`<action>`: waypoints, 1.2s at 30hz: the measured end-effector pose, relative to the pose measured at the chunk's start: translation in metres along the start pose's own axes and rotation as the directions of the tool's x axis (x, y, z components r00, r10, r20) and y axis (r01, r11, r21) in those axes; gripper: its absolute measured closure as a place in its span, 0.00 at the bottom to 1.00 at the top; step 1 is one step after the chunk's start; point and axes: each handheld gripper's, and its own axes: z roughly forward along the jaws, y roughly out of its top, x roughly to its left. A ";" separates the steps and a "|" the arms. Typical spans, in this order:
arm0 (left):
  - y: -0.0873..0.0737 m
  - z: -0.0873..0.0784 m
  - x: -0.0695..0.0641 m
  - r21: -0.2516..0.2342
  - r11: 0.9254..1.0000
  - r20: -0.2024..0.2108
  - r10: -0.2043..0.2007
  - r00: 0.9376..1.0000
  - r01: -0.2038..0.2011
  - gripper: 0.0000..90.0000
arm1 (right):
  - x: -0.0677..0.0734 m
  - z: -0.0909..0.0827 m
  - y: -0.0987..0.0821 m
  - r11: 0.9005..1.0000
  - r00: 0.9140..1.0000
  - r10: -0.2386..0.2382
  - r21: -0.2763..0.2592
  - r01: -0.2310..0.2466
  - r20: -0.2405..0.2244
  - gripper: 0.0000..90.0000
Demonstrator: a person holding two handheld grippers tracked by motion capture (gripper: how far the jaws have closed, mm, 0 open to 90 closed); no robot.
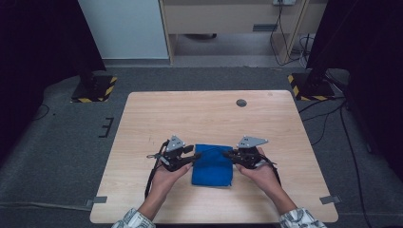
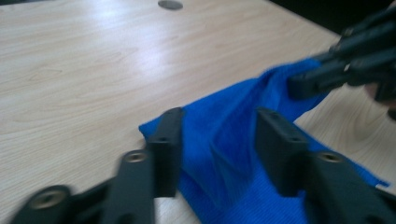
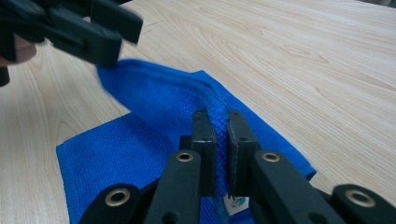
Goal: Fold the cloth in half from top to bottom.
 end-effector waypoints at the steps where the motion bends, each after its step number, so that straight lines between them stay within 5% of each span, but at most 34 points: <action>1: 0.001 -0.002 0.000 -0.012 1.000 0.001 -0.007 1.000 0.007 0.49 | 0.001 0.000 0.000 1.000 1.000 0.000 0.002 0.000 -0.001 0.94; 4: 0.004 -0.005 0.003 -0.046 0.999 -0.018 -0.021 1.000 0.020 0.45 | 0.002 -0.001 -0.002 1.000 1.000 -0.012 0.008 0.012 -0.003 0.94; 16: -0.003 -0.004 0.019 -0.035 0.996 -0.060 -0.083 0.995 0.081 0.44 | 0.014 -0.005 0.001 1.000 0.999 -0.023 -0.009 0.023 -0.022 0.94; 36: -0.015 0.007 0.018 0.048 0.997 -0.089 -0.055 0.994 0.059 0.42 | 0.028 -0.012 -0.017 0.994 0.995 -0.073 0.075 0.078 -0.064 0.89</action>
